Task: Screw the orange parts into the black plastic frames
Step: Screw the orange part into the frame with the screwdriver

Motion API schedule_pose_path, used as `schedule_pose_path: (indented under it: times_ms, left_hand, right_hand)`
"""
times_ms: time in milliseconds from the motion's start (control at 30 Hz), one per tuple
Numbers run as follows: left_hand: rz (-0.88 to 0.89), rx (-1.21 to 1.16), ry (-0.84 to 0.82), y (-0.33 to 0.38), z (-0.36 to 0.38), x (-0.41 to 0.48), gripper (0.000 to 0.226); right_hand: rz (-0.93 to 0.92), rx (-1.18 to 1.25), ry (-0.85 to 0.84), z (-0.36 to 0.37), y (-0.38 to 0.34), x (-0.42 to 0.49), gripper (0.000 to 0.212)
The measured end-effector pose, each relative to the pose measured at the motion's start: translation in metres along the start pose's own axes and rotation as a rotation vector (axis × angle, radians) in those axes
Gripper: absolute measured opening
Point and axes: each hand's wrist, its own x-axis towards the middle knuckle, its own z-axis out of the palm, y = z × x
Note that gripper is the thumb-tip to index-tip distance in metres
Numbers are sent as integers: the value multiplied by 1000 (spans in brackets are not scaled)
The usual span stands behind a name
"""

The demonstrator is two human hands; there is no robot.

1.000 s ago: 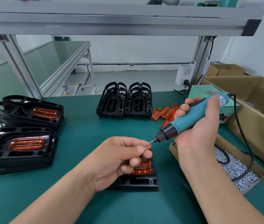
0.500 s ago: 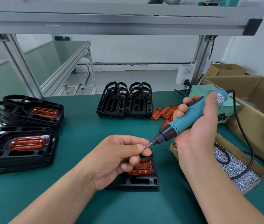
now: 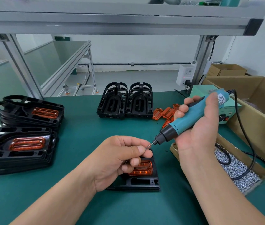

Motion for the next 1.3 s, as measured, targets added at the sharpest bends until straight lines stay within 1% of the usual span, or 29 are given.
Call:
schedule_pose_path:
  times_ms: [300,700,1300]
  left_hand:
    - [6,27,-15,0,-3,1,19]
    - [1,11,-2,-1,-1,1,17]
    - [27,-35,73,-3,-3,5,18]
  right_hand:
    - [-8,-6,22,-1,0,0,38]
    - [-8,-20,38,-1,0,2,35]
    - [0,-11,75,-3,1,2,35]
